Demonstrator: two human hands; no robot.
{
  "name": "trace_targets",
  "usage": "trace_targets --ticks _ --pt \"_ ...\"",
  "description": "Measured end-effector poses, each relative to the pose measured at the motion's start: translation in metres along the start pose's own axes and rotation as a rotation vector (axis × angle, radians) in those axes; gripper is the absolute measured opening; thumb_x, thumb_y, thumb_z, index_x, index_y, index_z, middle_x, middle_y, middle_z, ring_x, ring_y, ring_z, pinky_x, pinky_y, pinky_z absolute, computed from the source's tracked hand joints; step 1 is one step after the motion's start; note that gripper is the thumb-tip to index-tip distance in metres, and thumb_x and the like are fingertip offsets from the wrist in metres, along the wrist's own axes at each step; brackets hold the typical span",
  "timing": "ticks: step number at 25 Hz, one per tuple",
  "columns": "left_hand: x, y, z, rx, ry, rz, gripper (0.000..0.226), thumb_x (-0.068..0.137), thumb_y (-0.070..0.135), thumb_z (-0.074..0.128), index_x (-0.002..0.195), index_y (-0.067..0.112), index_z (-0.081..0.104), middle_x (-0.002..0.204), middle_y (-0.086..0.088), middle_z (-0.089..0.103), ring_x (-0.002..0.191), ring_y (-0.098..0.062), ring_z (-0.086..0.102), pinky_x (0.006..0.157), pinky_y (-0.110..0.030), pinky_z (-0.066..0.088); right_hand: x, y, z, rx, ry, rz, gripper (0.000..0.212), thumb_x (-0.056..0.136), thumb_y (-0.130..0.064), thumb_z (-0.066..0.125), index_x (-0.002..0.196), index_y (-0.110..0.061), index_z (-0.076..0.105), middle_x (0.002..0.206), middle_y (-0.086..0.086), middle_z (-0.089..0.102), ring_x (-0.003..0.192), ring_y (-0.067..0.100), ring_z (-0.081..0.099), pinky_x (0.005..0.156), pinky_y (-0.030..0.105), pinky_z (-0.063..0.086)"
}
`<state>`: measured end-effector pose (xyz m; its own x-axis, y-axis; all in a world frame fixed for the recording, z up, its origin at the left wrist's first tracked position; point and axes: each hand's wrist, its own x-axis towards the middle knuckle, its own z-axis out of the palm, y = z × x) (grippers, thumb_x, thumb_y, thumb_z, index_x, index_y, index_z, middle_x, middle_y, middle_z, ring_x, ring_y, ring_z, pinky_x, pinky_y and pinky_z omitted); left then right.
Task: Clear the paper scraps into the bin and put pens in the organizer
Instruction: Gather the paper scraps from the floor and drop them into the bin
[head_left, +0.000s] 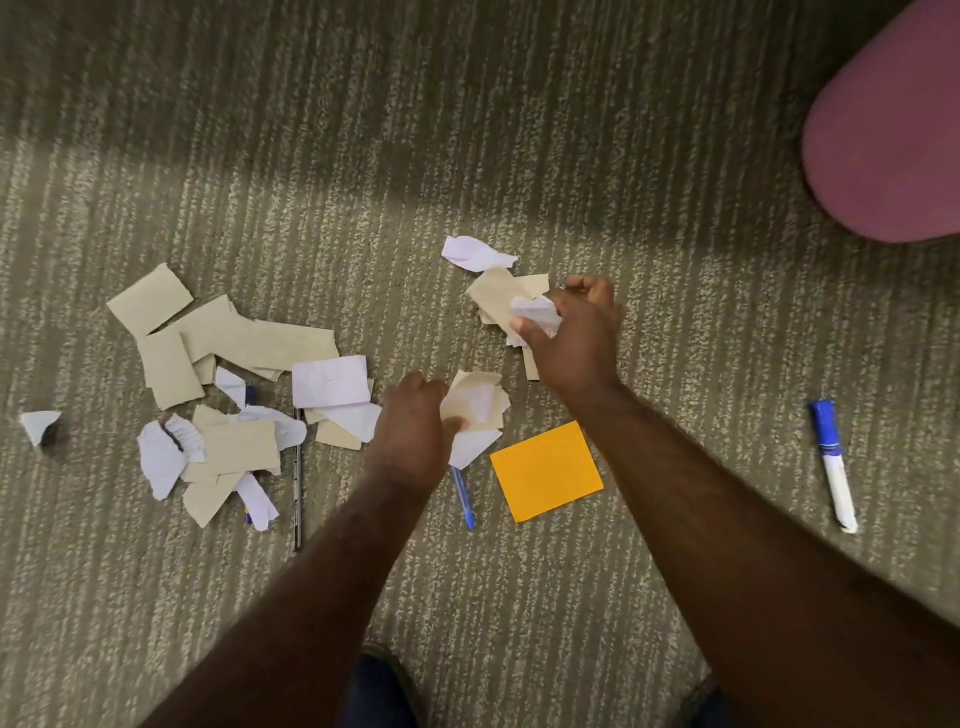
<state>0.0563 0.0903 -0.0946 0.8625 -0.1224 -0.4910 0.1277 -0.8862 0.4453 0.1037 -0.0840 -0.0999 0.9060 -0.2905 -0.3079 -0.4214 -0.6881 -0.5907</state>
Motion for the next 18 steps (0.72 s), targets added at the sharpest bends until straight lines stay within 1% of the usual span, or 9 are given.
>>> trace_targets --ticks 3,5,7,9,11,14,15,17,18 --pt "-0.008 -0.001 -0.009 -0.137 0.029 0.109 0.025 0.079 0.013 0.07 0.099 0.001 0.062 0.1 -0.015 0.054 0.092 -0.025 0.049 0.07 -0.026 0.027 0.009 -0.009 0.011 -0.048 -0.048 -0.051 0.028 0.075 -0.021 0.074 0.098 -0.007 0.067 0.118 0.011 0.045 0.106 0.029 0.046 0.088 0.029 0.04" --pt "-0.012 -0.004 -0.017 -0.242 0.064 0.143 0.02 0.078 0.015 0.071 0.093 0.005 0.062 0.093 -0.009 0.06 0.083 -0.019 0.052 0.066 -0.026 0.03 0.009 -0.014 0.014 -0.012 -0.086 -0.092 0.023 0.076 -0.012 0.072 0.096 -0.003 0.065 0.108 0.013 0.051 0.097 0.029 0.052 0.076 0.022 0.034" --pt "-0.011 -0.008 -0.027 -0.337 0.106 0.063 0.019 0.078 0.02 0.073 0.091 0.012 0.061 0.082 -0.001 0.065 0.072 -0.015 0.057 0.059 -0.023 0.039 0.004 -0.013 0.011 0.034 -0.071 -0.109 0.02 0.076 -0.009 0.071 0.095 -0.007 0.063 0.1 0.013 0.062 0.09 0.028 0.058 0.066 0.022 0.03" --pt "-0.004 -0.013 -0.038 -0.396 0.156 -0.035 0.022 0.077 0.024 0.074 0.093 0.016 0.061 0.078 0.004 0.063 0.066 -0.009 0.056 0.054 -0.009 0.04 -0.004 -0.009 -0.001 0.181 -0.057 -0.062 0.03 0.075 -0.007 0.072 0.096 -0.016 0.053 0.094 0.007 0.063 0.081 0.025 0.059 0.059 0.024 0.035" --pt "0.008 -0.015 -0.048 -0.435 0.202 -0.078 0.027 0.077 0.025 0.074 0.099 0.017 0.061 0.08 0.008 0.062 0.068 -0.009 0.056 0.056 -0.007 0.039 -0.011 -0.001 -0.018 0.351 -0.079 0.008 0.047 0.074 -0.004 0.073 0.101 -0.022 0.04 0.1 0.008 0.063 0.082 0.022 0.063 0.058 0.027 0.046" --pt "0.03 -0.004 -0.06 -0.444 0.2 0.001 0.035 0.076 0.021 0.074 0.109 0.02 0.06 0.087 0.012 0.064 0.074 -0.006 0.057 0.059 -0.003 0.037 -0.027 0.016 -0.044 0.48 -0.096 0.067 0.059 0.075 -0.001 0.073 0.112 -0.028 0.035 0.109 0.006 0.064 0.093 0.016 0.066 0.071 0.032 0.055" --pt "0.041 0.003 -0.061 -0.41 0.169 0.044 0.042 0.077 0.019 0.073 0.116 0.02 0.057 0.095 0.007 0.066 0.08 -0.008 0.058 0.062 -0.005 0.038 -0.034 0.022 -0.05 0.471 -0.096 0.067 0.056 0.077 -0.002 0.072 0.113 -0.028 0.037 0.106 0.001 0.065 0.092 0.008 0.066 0.072 0.027 0.054" --pt "0.067 0.019 -0.056 -0.287 0.086 0.104 0.06 0.079 0.017 0.07 0.133 0.02 0.045 0.119 -0.006 0.065 0.097 -0.017 0.059 0.079 -0.017 0.042 -0.046 0.03 -0.057 0.434 -0.098 0.048 0.039 0.083 -0.006 0.067 0.111 -0.022 0.045 0.1 -0.01 0.064 0.087 -0.008 0.061 0.07 0.011 0.048" --pt "0.079 0.027 -0.052 -0.215 0.045 0.114 0.067 0.081 0.017 0.068 0.14 0.022 0.037 0.128 -0.009 0.061 0.107 -0.023 0.058 0.088 -0.024 0.043 -0.052 0.032 -0.057 0.444 -0.101 0.048 0.031 0.086 -0.007 0.064 0.11 -0.017 0.048 0.099 -0.012 0.063 0.085 -0.012 0.06 0.069 0.006 0.046"
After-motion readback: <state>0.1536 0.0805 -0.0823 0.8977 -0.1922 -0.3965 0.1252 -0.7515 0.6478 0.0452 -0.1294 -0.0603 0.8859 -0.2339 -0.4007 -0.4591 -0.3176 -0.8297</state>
